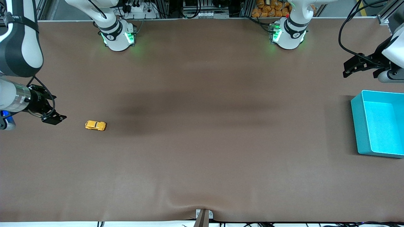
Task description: Wind and store yellow beetle car
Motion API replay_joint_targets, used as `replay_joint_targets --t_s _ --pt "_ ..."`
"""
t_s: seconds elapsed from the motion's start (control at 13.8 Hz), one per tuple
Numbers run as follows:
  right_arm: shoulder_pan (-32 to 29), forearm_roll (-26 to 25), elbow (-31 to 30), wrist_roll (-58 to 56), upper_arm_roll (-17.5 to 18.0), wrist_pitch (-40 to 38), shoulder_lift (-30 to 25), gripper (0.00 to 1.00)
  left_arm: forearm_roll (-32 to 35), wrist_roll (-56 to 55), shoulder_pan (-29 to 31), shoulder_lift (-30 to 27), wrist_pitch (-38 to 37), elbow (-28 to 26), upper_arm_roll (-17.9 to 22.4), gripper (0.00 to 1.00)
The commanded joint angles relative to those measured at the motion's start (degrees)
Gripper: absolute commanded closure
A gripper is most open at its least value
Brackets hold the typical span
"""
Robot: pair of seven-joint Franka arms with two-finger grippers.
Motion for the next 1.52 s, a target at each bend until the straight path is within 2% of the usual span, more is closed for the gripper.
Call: replay_joint_targets --t_s 0.0,0.36,0.51,0.72,1.44 --pt "-1.24 0.82 -3.96 9.79 0.42 3.05 -0.64 0.00 -1.20 0.02 0.20 -0.74 -0.16 0.02 0.00 0.00" --pt "-1.24 1.00 -11.61 21.24 0.51 10.96 -0.65 0.00 -1.20 0.02 0.03 -0.83 -0.33 0.02 -0.44 0.00" --pt "-1.15 1.00 -17.14 23.89 0.51 17.88 -1.08 0.00 -1.20 0.02 0.12 -0.74 -0.34 0.02 -0.44 0.00" --pt "-1.50 1.00 -22.34 26.88 0.42 26.15 -1.00 0.00 -1.20 0.10 0.29 -0.74 -0.25 0.02 -0.44 0.00" --pt "-4.23 0.82 -24.28 30.84 0.33 39.00 6.64 0.00 -1.02 0.19 0.29 -0.74 -0.16 0.02 -0.44 0.00"
